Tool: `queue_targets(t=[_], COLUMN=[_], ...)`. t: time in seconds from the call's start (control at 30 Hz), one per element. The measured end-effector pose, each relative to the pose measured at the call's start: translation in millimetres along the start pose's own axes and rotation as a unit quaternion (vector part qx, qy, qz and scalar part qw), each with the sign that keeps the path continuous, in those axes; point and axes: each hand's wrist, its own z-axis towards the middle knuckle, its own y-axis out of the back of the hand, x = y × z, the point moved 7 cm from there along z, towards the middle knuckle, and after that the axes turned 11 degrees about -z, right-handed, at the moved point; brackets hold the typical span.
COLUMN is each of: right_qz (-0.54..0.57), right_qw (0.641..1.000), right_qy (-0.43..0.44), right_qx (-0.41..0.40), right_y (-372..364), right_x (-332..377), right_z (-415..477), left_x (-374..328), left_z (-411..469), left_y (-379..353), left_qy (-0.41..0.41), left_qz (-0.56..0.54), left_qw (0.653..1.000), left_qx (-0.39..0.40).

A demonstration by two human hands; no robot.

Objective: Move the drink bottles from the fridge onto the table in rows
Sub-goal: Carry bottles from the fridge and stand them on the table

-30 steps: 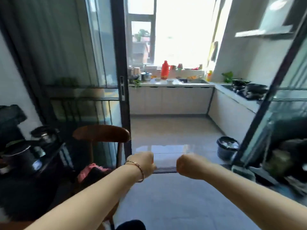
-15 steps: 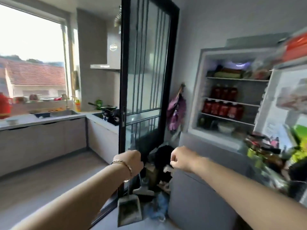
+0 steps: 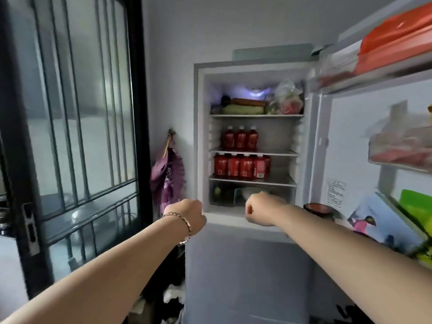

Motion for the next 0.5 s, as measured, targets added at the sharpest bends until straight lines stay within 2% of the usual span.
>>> queue_targets(t=[0.2,0.33,0.5], right_qz=[0.004,-0.012,-0.033], right_qw=[0.997,0.993,0.987], right_qy=[-0.072,-0.101,-0.113], right_qx=[-0.021,-0.051,-0.112], right_y=[5.6,2.2,7.8], right_x=[-54.6,-91.7,-139.6], right_z=[104.5,173.3,273.4], left_x=[-19.3,-28.4,-41.1], left_z=[140.0,220.0,326.5], left_y=[-14.9,-26.9,-33.3], left_qy=[-0.075,-0.111,-0.118], left_qz=[-0.022,-0.065,-0.11], left_qw=[0.997,0.991,0.981], left_qx=[-0.009,-0.042,-0.111])
